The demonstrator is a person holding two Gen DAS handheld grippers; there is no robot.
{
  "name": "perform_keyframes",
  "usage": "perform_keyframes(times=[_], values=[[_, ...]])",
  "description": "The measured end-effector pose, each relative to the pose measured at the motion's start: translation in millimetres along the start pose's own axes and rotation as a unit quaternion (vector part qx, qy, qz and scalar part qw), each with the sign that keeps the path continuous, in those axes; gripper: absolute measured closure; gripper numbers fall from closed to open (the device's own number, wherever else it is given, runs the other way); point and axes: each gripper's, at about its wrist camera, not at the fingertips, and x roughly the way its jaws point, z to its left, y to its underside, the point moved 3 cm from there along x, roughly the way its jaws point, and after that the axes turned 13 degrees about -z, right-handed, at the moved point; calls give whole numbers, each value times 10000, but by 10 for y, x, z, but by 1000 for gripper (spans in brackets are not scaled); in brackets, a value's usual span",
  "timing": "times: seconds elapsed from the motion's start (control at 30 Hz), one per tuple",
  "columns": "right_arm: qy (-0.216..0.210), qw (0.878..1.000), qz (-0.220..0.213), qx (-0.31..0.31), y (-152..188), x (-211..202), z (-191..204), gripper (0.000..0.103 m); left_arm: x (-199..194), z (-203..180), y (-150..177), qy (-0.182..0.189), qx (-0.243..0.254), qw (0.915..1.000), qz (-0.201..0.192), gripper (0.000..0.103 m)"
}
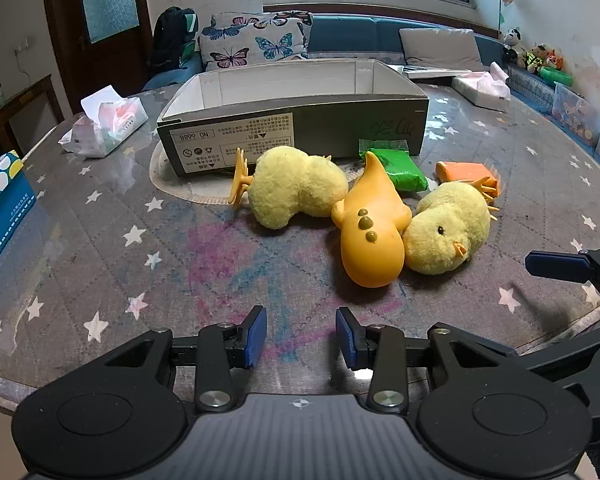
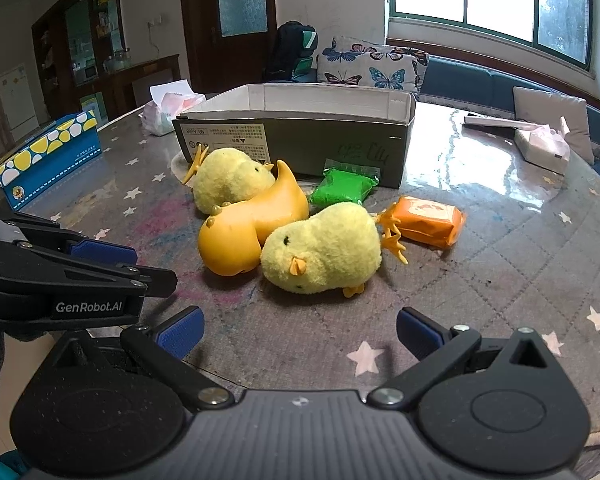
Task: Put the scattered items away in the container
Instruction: 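Move the left gripper toward the fluffy yellow chick beside the rubber duck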
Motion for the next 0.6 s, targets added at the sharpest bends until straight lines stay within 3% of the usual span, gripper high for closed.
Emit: perform_keyframes(times=[0.6], values=[[5,10000,30,15,8,14,2,0,6,-21,6,-28,50,10000,44,63]])
